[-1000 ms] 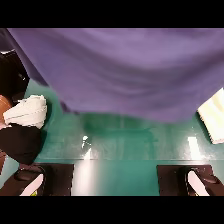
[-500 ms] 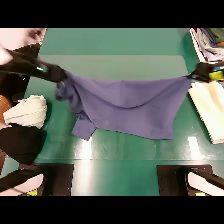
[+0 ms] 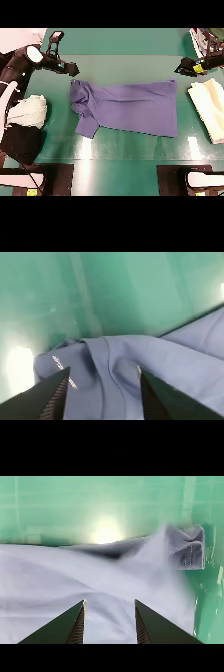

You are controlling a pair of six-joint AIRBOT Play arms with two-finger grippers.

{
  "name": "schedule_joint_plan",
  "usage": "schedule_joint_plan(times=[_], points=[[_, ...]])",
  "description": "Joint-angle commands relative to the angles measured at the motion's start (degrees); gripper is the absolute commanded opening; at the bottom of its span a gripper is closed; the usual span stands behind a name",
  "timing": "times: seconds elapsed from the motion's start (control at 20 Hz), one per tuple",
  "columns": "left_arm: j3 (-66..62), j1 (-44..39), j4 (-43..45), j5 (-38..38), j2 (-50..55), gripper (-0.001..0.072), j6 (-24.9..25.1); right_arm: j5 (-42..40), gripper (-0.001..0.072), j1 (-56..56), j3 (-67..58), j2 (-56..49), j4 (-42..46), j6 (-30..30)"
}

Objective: Fold the shirts.

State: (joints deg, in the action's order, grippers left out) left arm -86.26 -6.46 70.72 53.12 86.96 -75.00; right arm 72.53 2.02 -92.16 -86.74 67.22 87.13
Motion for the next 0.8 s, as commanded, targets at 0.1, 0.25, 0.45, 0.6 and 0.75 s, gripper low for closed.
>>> schedule_joint_plan(times=[0.1,0.25,0.45,0.6,0.75], points=[[-5.60,5.44,3.39,18.64,-0.04,0.0500,-1.77,12.85,0.0357,0.04,-1.90,3.78,-0.22,-4.31],[1.79,11.30,-2.58,22.80,-2.10,0.0501,-1.46,12.74,0.0357,0.04,3.69,9.33,-0.24,-4.74],[17.75,13.57,-8.70,18.03,-5.14,0.0502,0.55,8.79,0.0357,0.02,16.63,17.55,-2.84,-4.74],[27.26,12.85,-14.93,11.02,-5.11,0.0502,3.17,5.84,0.0357,0.04,23.21,21.18,-5.25,-4.72],[31.89,11.72,-17.14,4.11,-5.11,0.0502,4.13,5.35,0.0357,0.04,26.47,22.82,-6.27,-4.70]])
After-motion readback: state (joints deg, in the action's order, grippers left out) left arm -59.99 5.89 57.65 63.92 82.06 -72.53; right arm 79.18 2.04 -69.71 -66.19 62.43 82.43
